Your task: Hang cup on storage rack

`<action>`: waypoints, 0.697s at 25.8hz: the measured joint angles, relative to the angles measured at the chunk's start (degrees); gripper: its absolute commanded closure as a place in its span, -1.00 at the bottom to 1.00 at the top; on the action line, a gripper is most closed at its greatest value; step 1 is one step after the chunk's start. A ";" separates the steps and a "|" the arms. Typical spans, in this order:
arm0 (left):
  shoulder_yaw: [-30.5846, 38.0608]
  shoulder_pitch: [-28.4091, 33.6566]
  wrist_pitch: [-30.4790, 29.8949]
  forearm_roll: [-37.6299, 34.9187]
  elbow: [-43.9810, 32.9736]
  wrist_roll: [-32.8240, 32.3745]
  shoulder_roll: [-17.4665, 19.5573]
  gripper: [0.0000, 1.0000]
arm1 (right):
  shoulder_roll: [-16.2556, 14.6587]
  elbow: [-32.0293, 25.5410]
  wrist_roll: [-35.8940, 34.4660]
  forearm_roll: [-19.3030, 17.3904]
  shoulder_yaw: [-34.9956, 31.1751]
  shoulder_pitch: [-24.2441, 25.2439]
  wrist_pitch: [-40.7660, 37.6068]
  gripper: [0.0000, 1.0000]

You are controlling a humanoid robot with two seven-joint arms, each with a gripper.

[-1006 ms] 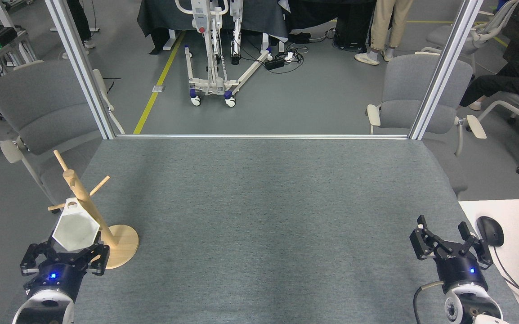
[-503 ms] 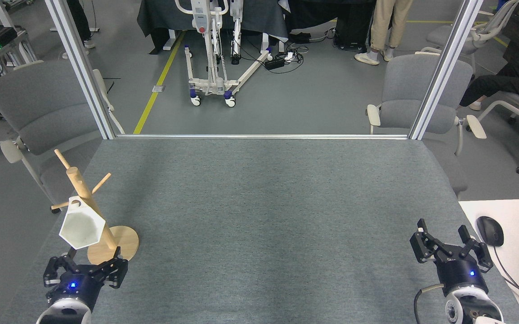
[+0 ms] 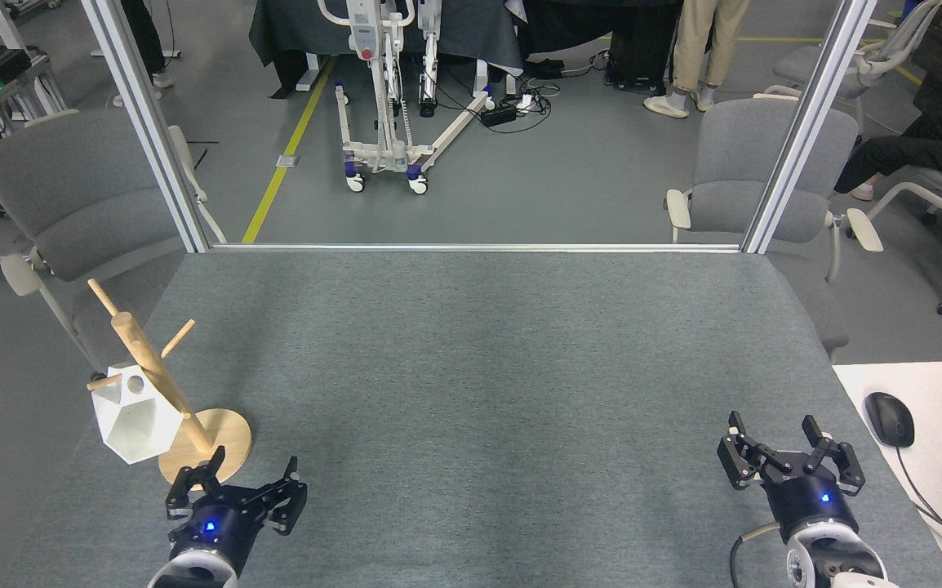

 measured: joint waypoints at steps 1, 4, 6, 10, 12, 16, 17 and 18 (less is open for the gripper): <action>-0.80 -0.03 -0.04 0.04 -0.33 0.51 -1.22 -0.97 | -0.02 0.05 0.02 0.13 0.64 -0.46 0.00 -1.00; -3.62 -1.01 -0.36 0.10 -1.22 1.45 -4.89 -0.97 | 0.30 0.07 0.13 0.41 2.09 -1.51 0.01 -1.00; -5.99 -2.11 -0.01 0.18 -1.42 1.55 -6.47 -0.97 | 0.44 -0.56 0.16 0.42 2.95 -1.94 0.24 -1.00; -12.70 -4.95 3.76 0.81 -1.53 1.63 -7.73 -0.98 | 1.48 -4.03 -0.07 0.26 4.24 -2.33 0.48 -1.00; -16.33 -6.40 6.91 1.74 -1.44 1.22 -7.91 -0.98 | 2.54 -6.53 -0.22 0.20 4.48 -2.36 0.52 -1.00; -22.74 -8.84 12.78 4.24 -1.53 0.92 -8.14 -0.98 | 4.90 -11.36 -0.40 0.01 4.48 -1.53 0.84 -1.00; -23.86 -9.16 14.14 4.81 -1.79 0.87 -8.17 -0.98 | 5.46 -11.94 -0.47 -0.06 4.43 -1.28 0.84 -1.00; -24.84 -9.37 15.39 5.20 -2.23 0.79 -8.16 -0.98 | 6.04 -12.44 -0.51 -0.10 4.33 -0.99 0.84 -1.00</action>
